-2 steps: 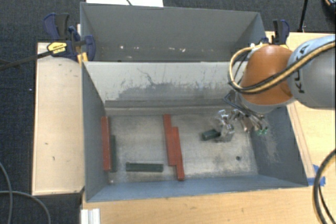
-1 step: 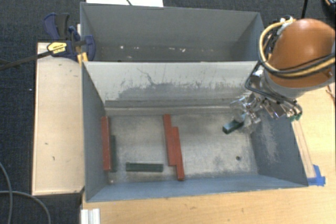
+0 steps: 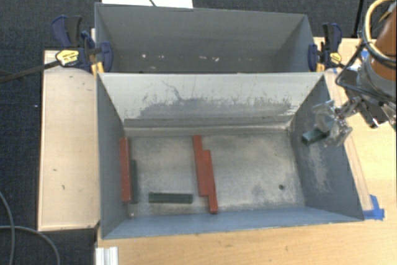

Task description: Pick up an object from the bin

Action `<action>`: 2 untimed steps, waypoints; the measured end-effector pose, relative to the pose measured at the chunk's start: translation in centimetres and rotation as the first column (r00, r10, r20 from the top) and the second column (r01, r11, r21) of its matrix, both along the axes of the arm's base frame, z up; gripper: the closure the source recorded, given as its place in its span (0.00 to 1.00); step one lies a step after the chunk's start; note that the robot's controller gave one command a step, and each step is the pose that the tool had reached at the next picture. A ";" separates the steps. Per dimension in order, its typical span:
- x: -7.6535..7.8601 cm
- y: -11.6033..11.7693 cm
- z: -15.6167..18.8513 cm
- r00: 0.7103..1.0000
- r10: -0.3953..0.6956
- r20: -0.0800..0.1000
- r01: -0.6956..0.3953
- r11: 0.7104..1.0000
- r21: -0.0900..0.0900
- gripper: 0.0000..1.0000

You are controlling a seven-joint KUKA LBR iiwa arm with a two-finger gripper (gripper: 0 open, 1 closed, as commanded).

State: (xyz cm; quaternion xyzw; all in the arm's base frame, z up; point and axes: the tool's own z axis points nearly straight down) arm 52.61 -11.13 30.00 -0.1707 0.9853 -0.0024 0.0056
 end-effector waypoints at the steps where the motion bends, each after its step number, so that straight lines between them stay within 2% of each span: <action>1: -0.1 0.2 -0.5 1.000 0.001 -0.008 -0.001 1.000 0.003 0.00; 2: 2.8 -0.8 -15.5 0.973 -0.231 -0.015 0.231 0.973 0.004 0.00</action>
Offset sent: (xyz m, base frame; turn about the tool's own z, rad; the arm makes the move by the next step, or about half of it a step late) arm 0.0000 0.0000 0.0000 0.0000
